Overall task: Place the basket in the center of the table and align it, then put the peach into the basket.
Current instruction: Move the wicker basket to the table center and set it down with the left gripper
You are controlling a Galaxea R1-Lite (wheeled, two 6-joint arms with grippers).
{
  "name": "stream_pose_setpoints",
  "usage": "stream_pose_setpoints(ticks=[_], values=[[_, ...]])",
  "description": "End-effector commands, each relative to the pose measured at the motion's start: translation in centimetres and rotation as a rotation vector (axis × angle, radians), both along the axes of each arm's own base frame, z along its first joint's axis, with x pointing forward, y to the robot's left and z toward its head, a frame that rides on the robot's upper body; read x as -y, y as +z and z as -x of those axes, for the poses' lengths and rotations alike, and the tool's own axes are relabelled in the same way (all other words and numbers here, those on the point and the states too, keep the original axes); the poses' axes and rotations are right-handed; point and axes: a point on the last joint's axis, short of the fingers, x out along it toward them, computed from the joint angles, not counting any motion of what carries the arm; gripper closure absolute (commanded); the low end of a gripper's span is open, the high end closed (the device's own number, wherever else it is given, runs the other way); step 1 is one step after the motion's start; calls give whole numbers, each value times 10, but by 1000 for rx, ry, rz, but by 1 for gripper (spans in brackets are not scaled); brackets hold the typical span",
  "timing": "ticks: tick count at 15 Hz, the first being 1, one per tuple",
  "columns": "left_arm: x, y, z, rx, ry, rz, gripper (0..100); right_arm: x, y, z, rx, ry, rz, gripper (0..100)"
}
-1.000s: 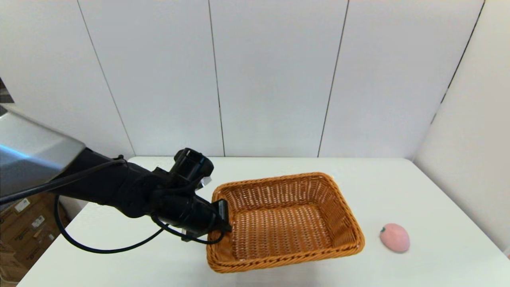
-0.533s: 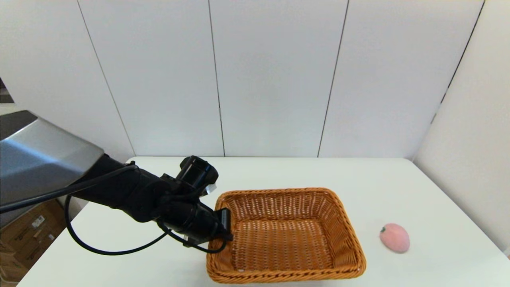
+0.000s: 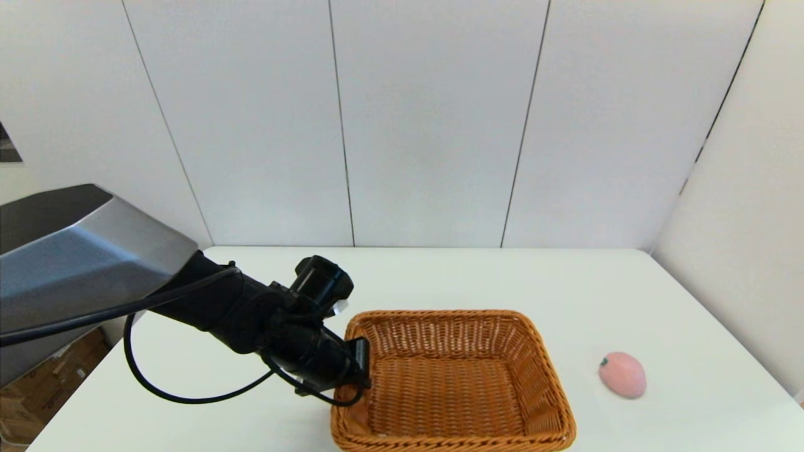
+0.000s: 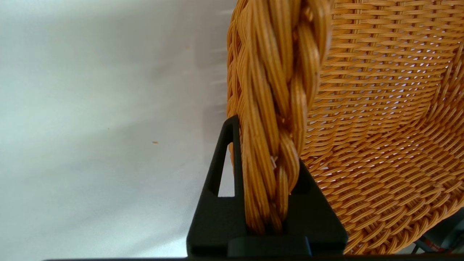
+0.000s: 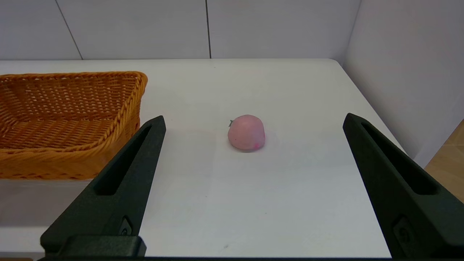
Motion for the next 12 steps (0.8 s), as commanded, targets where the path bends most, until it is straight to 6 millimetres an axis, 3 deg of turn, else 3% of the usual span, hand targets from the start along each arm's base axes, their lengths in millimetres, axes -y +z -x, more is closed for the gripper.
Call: stream_pose_setpoints(ticks=[1,12], values=[[1,0,0,-4,-1,1,100,0,0,0,2,1,0,0],[3,-2,1,-8,2,-7,100,0,0,0,2,1,0,0]])
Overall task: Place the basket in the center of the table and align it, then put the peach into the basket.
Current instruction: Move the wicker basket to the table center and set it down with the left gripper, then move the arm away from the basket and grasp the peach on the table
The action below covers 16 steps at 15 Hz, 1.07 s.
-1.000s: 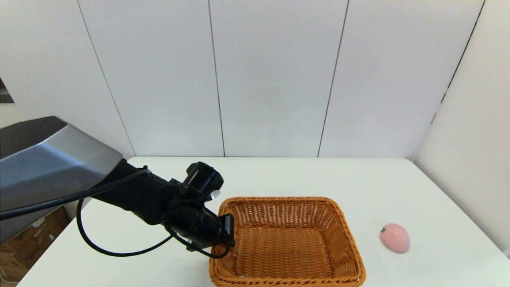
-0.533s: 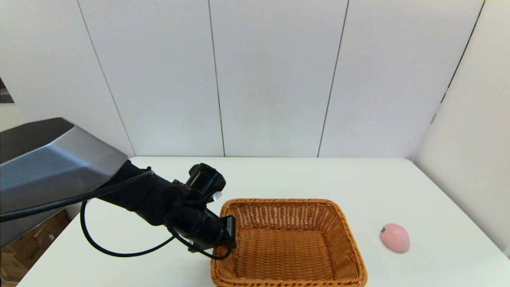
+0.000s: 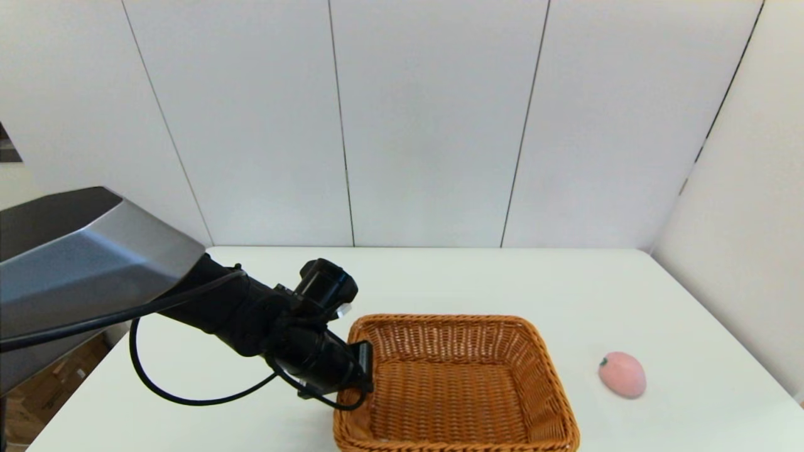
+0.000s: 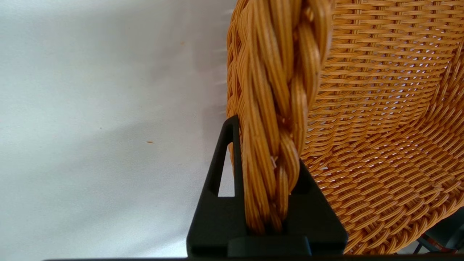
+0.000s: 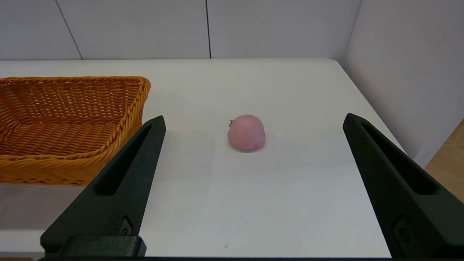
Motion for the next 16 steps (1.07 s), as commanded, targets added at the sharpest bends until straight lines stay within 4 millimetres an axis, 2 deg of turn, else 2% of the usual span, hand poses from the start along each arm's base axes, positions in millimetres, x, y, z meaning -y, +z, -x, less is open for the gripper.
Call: stream_pose_setpoints(ticks=[1,6,7,13,16], values=[[0,1,0,0,12,-1,100,0,0,0,2,-1,0,0],[0,-1,-1,3,18,-15,100,0,0,0,2,-1,0,0],[0,-1,-1,3,19,-18,0,0,0,0,2,1,0,0],[-1,-1,-1,12,30,-31,0,0,0,0,2,1,0,0],[-3,11,2,40,33,-12,0,0,0,0,2,1,0,0]])
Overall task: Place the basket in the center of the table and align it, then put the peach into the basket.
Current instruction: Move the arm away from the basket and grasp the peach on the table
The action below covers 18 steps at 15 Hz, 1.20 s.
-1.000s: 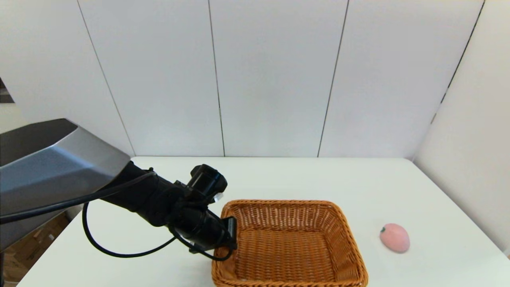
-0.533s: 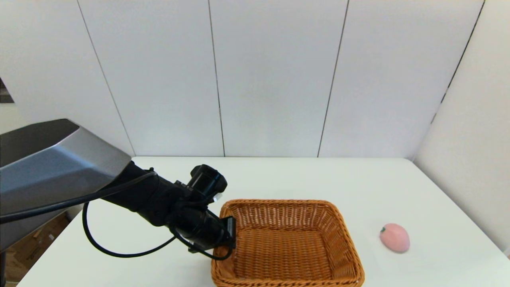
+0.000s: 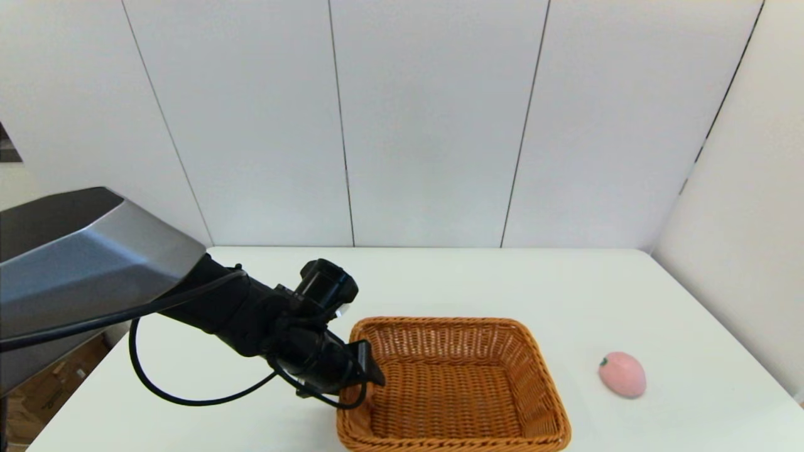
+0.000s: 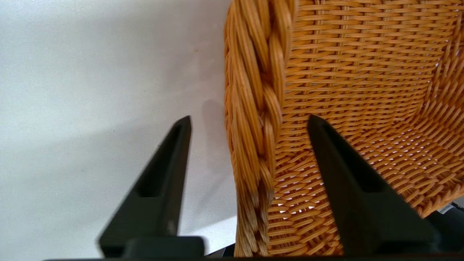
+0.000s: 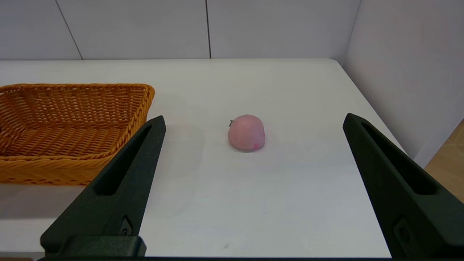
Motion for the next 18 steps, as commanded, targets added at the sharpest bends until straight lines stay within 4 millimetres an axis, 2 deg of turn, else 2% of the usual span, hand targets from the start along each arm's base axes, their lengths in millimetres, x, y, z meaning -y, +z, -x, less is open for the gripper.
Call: stream_pose_setpoints(ticks=[1,2,4,5,6,8,9,11,13,14,16,18], values=[[-6,25,4,57,13,37,0,0,0,0,2,1,0,0],[-13,46,6,109,23,68,0,0,0,0,2,1,0,0],[-36,104,20,268,57,155,0,0,0,0,2,1,0,0],[-55,146,38,396,82,221,0,0,0,0,2,1,0,0],[-69,176,58,497,95,269,0,0,0,0,2,1,0,0],[-95,223,108,708,78,302,0,0,0,0,2,1,0,0],[-109,238,136,795,75,288,0,0,0,0,2,1,0,0],[-140,254,199,986,31,270,0,0,0,0,2,1,0,0],[-164,256,244,1105,40,213,0,0,0,0,2,-1,0,0],[-173,255,260,1151,76,168,0,0,0,0,2,1,0,0],[-184,250,280,1240,240,-5,0,0,0,0,2,1,0,0],[-187,224,311,1308,330,-106,0,0,0,0,1,1,1,0]])
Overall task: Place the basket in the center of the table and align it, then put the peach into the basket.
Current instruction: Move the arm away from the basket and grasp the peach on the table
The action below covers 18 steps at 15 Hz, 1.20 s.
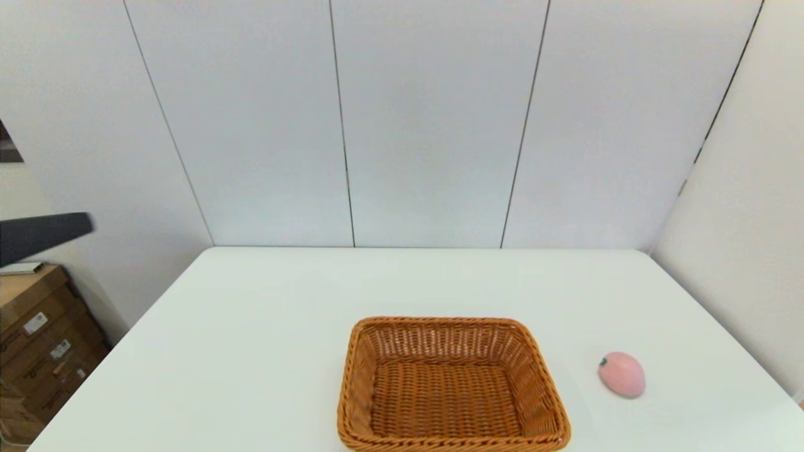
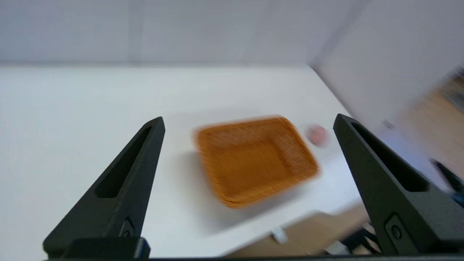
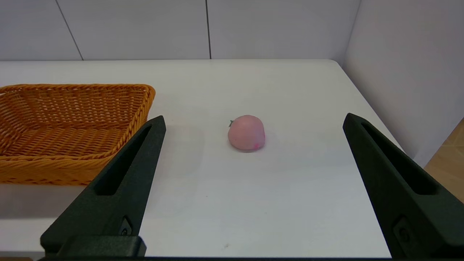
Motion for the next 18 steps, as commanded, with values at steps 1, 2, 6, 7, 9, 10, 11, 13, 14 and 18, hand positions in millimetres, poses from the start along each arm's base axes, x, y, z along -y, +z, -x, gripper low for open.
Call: stream_pose_setpoints(ticks=[1,2,6,7,9,10,11,13,14,18], values=[[-24,-51,94,222,361,-121,0,0,0,0,0,-1,3,0],[-22,-72,103,226,402,-128,0,0,0,0,0,-1,2,0],[-23,-132,86,189,455,-149,0,0,0,0,0,-2,0,0],[-23,-145,81,197,437,-179,0,0,0,0,0,-2,0,0],[-22,-167,75,168,380,-223,0,0,0,0,0,-2,0,0],[-22,-173,77,168,365,-220,0,0,0,0,0,1,2,0],[-23,-179,79,175,340,-217,0,0,0,0,0,1,2,0],[-22,-197,81,173,286,-212,0,0,0,0,0,-1,2,0],[-22,-207,83,188,271,-211,0,0,0,0,0,-1,2,0],[-23,-217,87,207,342,-190,0,0,0,0,0,1,3,0]])
